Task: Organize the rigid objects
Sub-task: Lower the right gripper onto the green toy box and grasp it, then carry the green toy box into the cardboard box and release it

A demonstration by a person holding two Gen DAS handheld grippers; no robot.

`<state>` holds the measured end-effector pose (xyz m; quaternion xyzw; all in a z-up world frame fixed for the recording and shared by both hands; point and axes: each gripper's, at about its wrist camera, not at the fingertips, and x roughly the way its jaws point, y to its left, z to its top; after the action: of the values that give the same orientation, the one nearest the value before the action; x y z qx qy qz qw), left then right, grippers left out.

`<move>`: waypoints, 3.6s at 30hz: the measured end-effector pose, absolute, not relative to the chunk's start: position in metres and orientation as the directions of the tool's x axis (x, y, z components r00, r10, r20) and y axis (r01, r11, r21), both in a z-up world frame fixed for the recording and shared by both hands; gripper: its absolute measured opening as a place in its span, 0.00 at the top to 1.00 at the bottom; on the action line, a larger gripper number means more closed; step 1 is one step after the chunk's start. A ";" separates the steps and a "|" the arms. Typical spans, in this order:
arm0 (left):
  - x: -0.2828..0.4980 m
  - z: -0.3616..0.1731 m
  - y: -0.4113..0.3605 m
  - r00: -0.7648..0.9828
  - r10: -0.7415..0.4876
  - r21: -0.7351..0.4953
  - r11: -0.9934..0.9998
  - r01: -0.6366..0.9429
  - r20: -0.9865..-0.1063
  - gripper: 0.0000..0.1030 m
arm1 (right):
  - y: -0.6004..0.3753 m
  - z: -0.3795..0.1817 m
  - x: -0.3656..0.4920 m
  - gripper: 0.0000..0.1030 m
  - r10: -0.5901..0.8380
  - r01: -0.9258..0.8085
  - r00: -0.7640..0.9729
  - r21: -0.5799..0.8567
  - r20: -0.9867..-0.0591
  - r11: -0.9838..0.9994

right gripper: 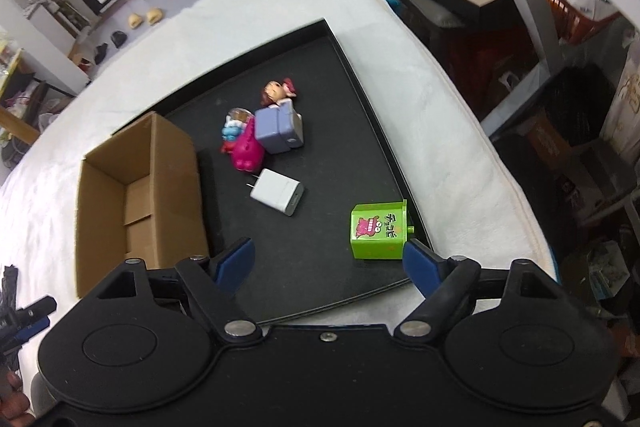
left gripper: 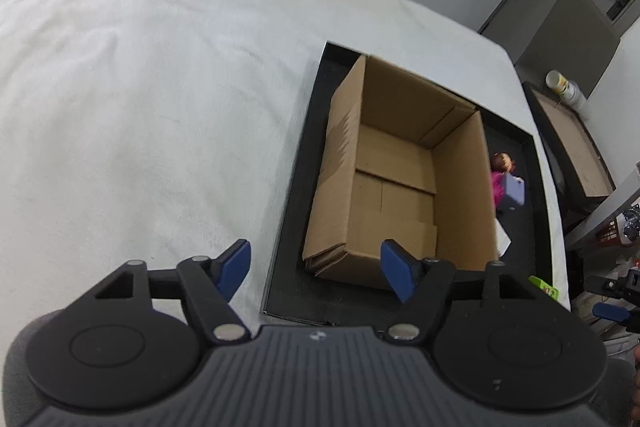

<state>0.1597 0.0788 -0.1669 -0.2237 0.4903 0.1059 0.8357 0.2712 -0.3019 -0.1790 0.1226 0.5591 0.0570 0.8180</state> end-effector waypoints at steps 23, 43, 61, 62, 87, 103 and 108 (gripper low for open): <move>0.209 -0.216 0.097 0.415 -0.113 -0.305 0.849 -0.432 -0.903 0.55 | -0.281 -0.269 0.335 0.38 0.029 0.125 0.123 0.045 -0.992 0.991; 0.198 -0.215 0.088 0.435 -0.118 -0.310 0.861 -0.403 -0.893 0.81 | -0.280 -0.229 0.313 0.53 0.140 0.083 0.244 0.165 -0.960 0.983; 0.182 -0.214 0.083 0.513 -0.086 -0.328 0.855 -0.401 -0.854 0.81 | -0.230 -0.156 0.273 0.53 0.257 -0.067 0.398 0.251 -0.881 0.966; 0.182 -0.215 0.084 0.516 -0.088 -0.330 0.855 -0.399 -0.852 0.81 | -0.227 -0.154 0.272 0.53 0.261 -0.071 0.403 0.255 -0.877 0.964; 0.177 -0.215 0.087 0.525 -0.139 -0.387 0.832 -0.398 -0.840 0.80 | -0.117 -0.143 0.270 0.53 0.340 -0.281 0.424 0.235 -0.839 0.930; 0.179 -0.219 0.092 0.523 -0.197 -0.440 0.807 -0.394 -0.829 0.79 | -0.052 -0.171 0.278 0.53 0.361 -0.424 0.346 0.199 -0.866 0.884; 0.182 -0.219 0.095 0.517 -0.208 -0.447 0.802 -0.396 -0.831 0.79 | -0.047 -0.172 0.280 0.53 0.353 -0.427 0.335 0.193 -0.873 0.883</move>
<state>0.1818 0.0948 -0.2194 -0.3090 0.4881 0.0577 0.8142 0.2800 -0.0467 -0.1723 -0.0353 0.5246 0.2388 0.8164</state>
